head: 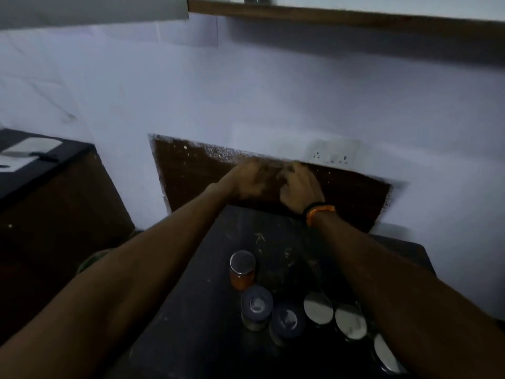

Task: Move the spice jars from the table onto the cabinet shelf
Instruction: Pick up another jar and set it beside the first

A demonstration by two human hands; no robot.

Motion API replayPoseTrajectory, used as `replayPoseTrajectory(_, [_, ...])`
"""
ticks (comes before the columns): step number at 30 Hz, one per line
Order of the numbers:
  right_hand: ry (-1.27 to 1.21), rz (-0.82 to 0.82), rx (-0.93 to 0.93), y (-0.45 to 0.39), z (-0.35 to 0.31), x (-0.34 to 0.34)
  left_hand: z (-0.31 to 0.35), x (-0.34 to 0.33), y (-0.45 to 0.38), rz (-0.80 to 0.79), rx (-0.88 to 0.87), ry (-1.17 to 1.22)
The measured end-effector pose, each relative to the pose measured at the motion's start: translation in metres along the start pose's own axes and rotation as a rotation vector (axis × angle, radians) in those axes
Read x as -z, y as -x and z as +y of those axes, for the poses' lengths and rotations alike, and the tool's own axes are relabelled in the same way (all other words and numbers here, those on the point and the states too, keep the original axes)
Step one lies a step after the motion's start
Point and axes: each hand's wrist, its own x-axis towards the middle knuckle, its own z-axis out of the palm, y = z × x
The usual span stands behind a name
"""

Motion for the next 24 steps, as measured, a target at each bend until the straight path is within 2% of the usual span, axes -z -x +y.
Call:
replayPoseTrajectory(5, [-0.05, -0.365, -0.031, 0.074, 0.011, -0.083, -0.017, -0.084, 0.045, -0.279, 0.132, 0.053])
replayPoseTrajectory(8, [-0.14, -0.467, -0.075, 0.113, 0.004, -0.117, -0.018, -0.121, 0.068, -0.34, 0.193, 0.1])
replayPoseTrajectory(11, [-0.199, -0.524, -0.12, 0.145, -0.005, -0.141, -0.015, -0.146, 0.09, -0.379, 0.241, 0.158])
replayPoseTrajectory(16, [-0.164, -0.564, -0.117, 0.171, -0.016, -0.165, -0.012, -0.17, 0.124, -0.374, 0.255, 0.212])
replayPoseTrajectory(19, [-0.16, -0.618, -0.162, 0.179, -0.02, -0.176, -0.017, -0.179, 0.137, -0.384, 0.326, 0.273])
replayPoseTrajectory(24, [-0.203, -0.592, -0.159, 0.185, -0.027, -0.188, -0.03, -0.19, 0.148, -0.346, 0.429, 0.364])
